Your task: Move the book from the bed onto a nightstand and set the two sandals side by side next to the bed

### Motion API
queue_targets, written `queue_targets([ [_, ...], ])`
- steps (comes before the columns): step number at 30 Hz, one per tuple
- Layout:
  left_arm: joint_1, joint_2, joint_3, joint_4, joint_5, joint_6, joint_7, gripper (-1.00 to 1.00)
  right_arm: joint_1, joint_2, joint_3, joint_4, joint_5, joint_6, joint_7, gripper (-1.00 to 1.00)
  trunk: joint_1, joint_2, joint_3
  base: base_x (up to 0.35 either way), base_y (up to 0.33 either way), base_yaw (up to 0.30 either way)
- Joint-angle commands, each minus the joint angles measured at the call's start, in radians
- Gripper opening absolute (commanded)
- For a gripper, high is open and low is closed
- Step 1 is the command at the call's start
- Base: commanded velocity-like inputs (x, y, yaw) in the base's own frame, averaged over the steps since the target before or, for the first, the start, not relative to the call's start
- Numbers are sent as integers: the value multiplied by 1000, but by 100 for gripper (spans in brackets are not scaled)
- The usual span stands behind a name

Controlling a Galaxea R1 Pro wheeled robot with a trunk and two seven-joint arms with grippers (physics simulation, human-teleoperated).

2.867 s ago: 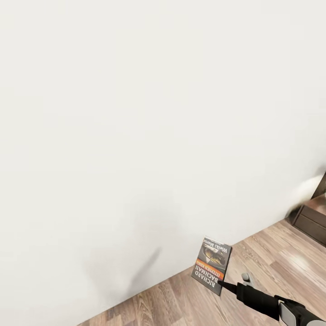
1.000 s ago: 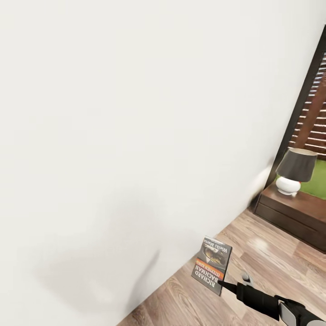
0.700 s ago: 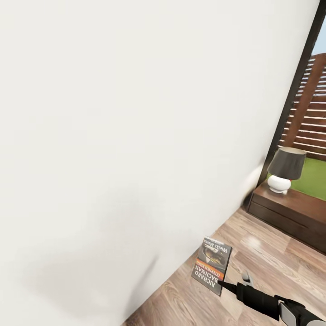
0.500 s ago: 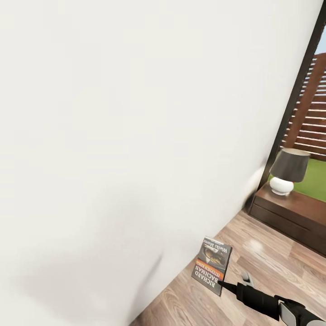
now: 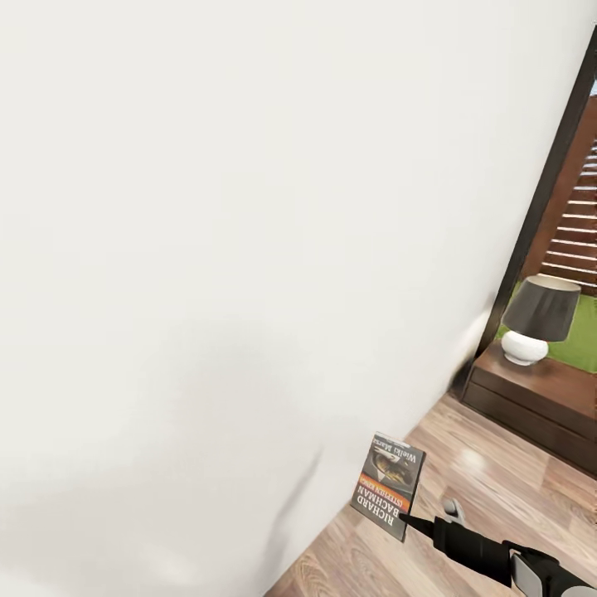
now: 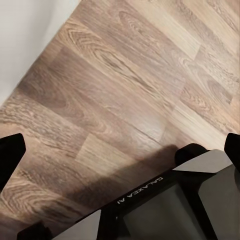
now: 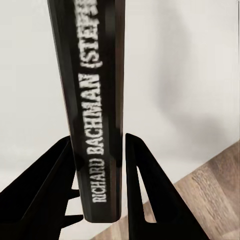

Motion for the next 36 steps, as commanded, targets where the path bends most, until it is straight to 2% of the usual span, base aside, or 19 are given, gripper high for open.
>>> queue_targets([
  [1, -1, 0, 4, 0, -10, -7, -1, 100, -1, 0, -4, 0, 0, 10, 3, -100, 0, -1, -1, 14, 0, -177],
  [36, -1, 0, 4, 0, -10, -7, -2, 100, -1, 0, -4, 0, 0, 10, 3, -100, 0, -1, -1, 1, 0, -274],
])
